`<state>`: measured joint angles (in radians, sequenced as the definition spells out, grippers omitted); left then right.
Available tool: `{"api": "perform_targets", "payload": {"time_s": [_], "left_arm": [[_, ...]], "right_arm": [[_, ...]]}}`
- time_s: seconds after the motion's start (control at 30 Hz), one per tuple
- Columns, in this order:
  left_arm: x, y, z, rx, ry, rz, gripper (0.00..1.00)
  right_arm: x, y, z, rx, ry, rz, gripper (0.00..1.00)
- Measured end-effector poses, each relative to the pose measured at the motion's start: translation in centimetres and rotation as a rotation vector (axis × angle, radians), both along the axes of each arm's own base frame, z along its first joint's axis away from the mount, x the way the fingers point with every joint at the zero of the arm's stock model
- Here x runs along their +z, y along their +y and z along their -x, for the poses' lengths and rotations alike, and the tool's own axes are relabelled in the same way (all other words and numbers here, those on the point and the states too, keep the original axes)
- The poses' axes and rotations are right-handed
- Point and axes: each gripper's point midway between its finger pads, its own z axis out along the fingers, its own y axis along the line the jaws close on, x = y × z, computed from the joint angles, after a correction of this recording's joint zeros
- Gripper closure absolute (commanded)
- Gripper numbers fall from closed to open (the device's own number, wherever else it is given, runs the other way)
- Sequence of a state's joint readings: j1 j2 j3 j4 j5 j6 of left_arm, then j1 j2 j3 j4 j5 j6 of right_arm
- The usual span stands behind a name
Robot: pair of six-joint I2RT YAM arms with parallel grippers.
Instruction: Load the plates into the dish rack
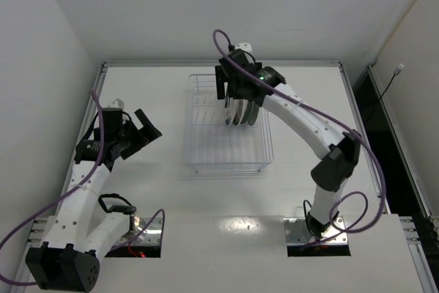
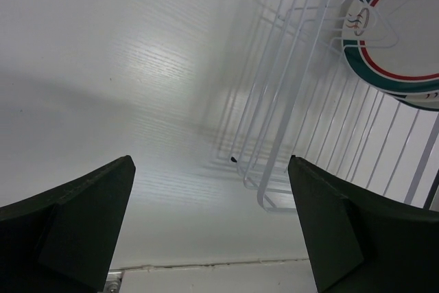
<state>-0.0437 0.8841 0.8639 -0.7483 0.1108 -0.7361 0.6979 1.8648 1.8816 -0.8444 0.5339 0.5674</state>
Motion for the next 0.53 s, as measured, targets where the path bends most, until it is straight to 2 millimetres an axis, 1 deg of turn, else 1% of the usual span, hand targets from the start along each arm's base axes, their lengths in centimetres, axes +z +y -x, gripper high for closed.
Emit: {"api": "perform_targets", "payload": {"time_s": [0.1,0.17,0.2,0.27,0.33,0.4,0.47,0.53], "left_arm": [[1.1,0.4,-0.3,-0.002,-0.024,-0.027,0.07],[2.2,0.8,-0.7,0.002,-0.051,-0.058,0.07],[2.7,1.1,-0.9,0.008,-0.066,-0.074,0.06],[3.7,1.8,-1.3,0.022,-0.096,-0.113,0.06],[4.3,2.5,-1.7,0.042,-0.120,-0.150,0.06],[4.7,3.2,-1.9,0.060,-0.140,-0.181,0.06],[5.0,3.7,-2.1,0.076,-0.167,-0.205,0.06],[5.2,4.1,-2.3,0.088,-0.186,-0.222,0.06]], "right_arm": [[4.7,-0.8,2.0,0.055,-0.062,-0.076,0.00],[7.2,-1.8,4.2,0.097,-0.104,-0.128,0.00],[8.0,-2.4,5.3,0.114,-0.120,-0.153,0.00],[8.9,-3.9,7.6,0.142,-0.140,-0.183,0.00],[9.1,-5.2,9.6,0.164,-0.153,-0.199,0.00],[8.7,-6.4,11.0,0.165,-0.154,-0.195,0.00],[7.4,-7.4,12.0,0.161,-0.141,-0.178,0.00],[5.3,-8.7,13.0,0.146,-0.109,-0.146,0.00]]}}
